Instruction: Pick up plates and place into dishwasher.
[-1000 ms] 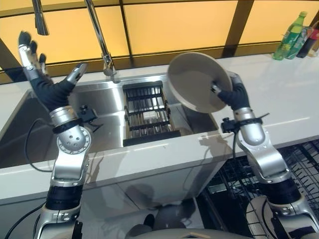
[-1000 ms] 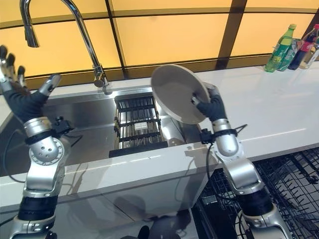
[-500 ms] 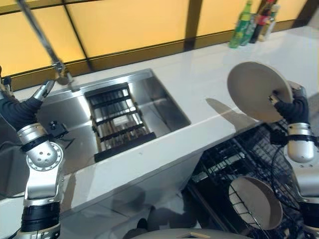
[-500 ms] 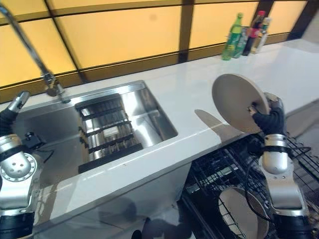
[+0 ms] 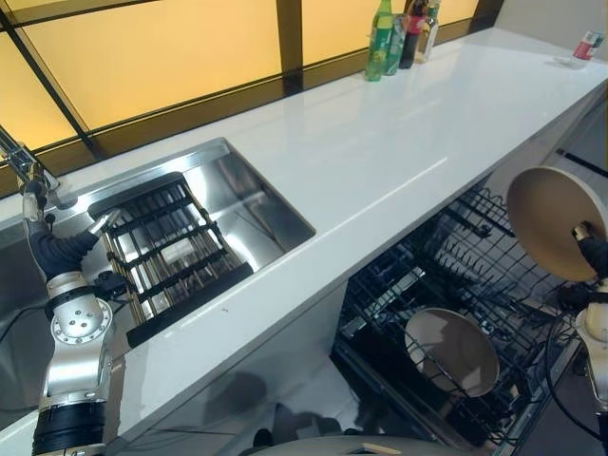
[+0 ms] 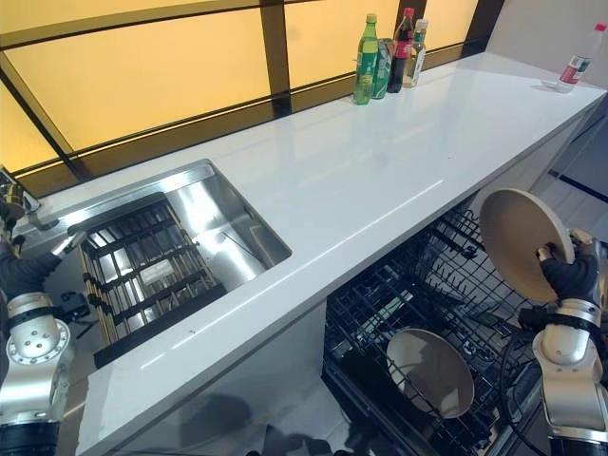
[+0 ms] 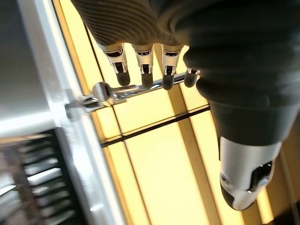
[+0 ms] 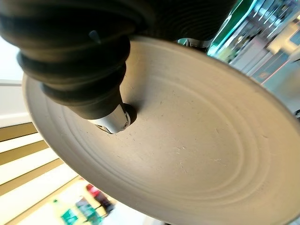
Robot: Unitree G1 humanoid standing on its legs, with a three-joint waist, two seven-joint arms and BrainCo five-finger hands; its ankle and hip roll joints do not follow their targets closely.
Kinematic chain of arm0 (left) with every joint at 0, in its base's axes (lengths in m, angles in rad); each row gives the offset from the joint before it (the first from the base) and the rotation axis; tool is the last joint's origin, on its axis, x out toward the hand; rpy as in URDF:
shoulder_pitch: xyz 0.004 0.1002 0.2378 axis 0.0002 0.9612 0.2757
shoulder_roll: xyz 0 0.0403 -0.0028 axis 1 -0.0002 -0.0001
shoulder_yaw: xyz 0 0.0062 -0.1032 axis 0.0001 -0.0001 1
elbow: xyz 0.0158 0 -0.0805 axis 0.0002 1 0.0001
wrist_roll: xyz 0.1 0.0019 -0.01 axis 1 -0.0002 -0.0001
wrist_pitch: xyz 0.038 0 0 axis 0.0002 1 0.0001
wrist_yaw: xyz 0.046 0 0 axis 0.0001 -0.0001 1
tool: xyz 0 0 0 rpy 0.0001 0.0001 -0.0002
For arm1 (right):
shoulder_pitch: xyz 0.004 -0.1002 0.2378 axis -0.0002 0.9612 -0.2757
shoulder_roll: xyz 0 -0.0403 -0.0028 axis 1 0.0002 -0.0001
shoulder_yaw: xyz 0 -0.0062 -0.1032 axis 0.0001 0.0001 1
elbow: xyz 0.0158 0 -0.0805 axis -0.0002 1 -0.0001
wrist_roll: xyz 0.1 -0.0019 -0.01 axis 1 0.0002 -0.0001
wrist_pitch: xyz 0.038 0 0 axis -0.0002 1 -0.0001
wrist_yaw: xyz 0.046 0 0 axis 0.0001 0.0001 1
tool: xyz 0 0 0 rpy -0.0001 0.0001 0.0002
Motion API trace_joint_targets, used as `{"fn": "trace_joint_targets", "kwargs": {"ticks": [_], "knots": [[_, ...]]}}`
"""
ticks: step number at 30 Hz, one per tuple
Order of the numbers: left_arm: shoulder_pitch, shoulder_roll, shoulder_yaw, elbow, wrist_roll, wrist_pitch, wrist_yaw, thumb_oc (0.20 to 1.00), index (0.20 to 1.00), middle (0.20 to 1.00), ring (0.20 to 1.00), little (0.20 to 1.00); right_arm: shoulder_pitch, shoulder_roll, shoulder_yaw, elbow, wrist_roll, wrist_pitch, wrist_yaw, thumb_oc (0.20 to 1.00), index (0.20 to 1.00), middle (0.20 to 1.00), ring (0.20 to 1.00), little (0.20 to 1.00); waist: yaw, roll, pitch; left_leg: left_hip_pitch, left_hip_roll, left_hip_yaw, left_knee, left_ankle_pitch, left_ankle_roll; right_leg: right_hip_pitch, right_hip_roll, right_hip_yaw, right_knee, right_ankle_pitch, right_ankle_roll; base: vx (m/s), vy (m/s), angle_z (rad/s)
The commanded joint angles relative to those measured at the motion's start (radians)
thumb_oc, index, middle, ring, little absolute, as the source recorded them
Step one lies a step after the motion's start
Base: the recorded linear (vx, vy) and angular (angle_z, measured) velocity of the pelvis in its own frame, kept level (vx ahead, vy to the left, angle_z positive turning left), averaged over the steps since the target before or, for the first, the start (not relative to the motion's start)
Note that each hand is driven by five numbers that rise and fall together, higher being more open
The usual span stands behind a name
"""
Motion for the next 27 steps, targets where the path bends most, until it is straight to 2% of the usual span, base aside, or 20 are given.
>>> {"fn": "trace_joint_targets", "kwargs": {"ticks": [1, 9, 15, 20, 25, 27], "knots": [[-0.001, 0.041, 0.021, 0.025, 0.021, -0.039, 0.007, 1.0, 1.0, 1.0, 1.0, 1.0, -0.037, -0.052, -0.047, -0.017, -0.064, -0.063, -0.086, 0.2, 0.2, 0.2, 0.2, 0.2, 0.008, -0.011, -0.031, -0.053, 0.055, -0.031, 0.005, 0.051, -0.005, -0.098, -0.042, -0.02, 0.072, 0.045, 0.043, -0.03, -0.063, -0.06], [-0.05, 0.071, -0.011, 0.051, 0.016, -0.045, 0.044, 1.0, 1.0, 1.0, 1.0, 1.0, -0.105, -0.076, 0.009, 0.082, -0.079, -0.077, -0.202, 0.2, 0.2, 0.2, 0.2, 0.2, 0.019, 0.019, 0.05, -0.129, 0.057, -0.069, 0.008, 0.068, -0.008, -0.178, -0.029, -0.029, 0.123, 0.021, 0.035, -0.1, -0.069, -0.02], [-0.11, 0.105, -0.05, 0.075, 0.007, -0.051, 0.083, 1.0, 1.0, 1.0, 1.0, 1.0, -0.188, -0.136, 0.075, 0.153, -0.109, -0.093, -0.262, 0.2, 0.2, 0.2, 0.2, 0.2, 0.033, 0.028, 0.129, -0.197, 0.064, -0.106, 0.012, 0.1, -0.014, -0.23, -0.01, -0.04, 0.146, 0.016, 0.024, -0.13, -0.116, 0.01], [-0.129, 0.134, -0.067, 0.092, -0.006, -0.068, 0.114, 1.0, 1.0, 1.0, 1.0, 1.0, -0.263, -0.193, 0.135, 0.211, -0.121, -0.099, -0.265, 0.2, 0.2, 0.2, 0.2, 0.2, 0.052, 0.03, 0.179, -0.248, 0.081, -0.127, 0.025, 0.12, -0.025, -0.261, 0.006, -0.054, 0.16, 0.012, 0.019, -0.07, -0.123, 0.0], [-0.153, 0.172, -0.065, 0.099, -0.017, -0.06, 0.115, 1.0, 1.0, 1.0, 1.0, 1.0, -0.315, -0.238, 0.194, 0.268, -0.141, -0.142, -0.198, 0.2, 0.2, 0.2, 0.2, 0.2, 0.07, 0.026, 0.212, -0.3, 0.091, -0.141, 0.042, 0.133, -0.033, -0.296, 0.016, -0.074, 0.18, 0.008, 0.015, -0.04, -0.121, 0.02], [-0.167, 0.191, -0.066, 0.102, -0.019, -0.055, 0.117, 1.0, 1.0, 1.0, 1.0, 1.0, -0.332, -0.257, 0.223, 0.281, -0.152, -0.137, -0.175, 0.2, 0.2, 0.2, 0.2, 0.2, 0.075, 0.022, 0.222, -0.319, 0.092, -0.145, 0.048, 0.136, -0.033, -0.314, 0.02, -0.082, 0.19, 0.006, 0.014, -0.03, -0.126, 0.11]]}}
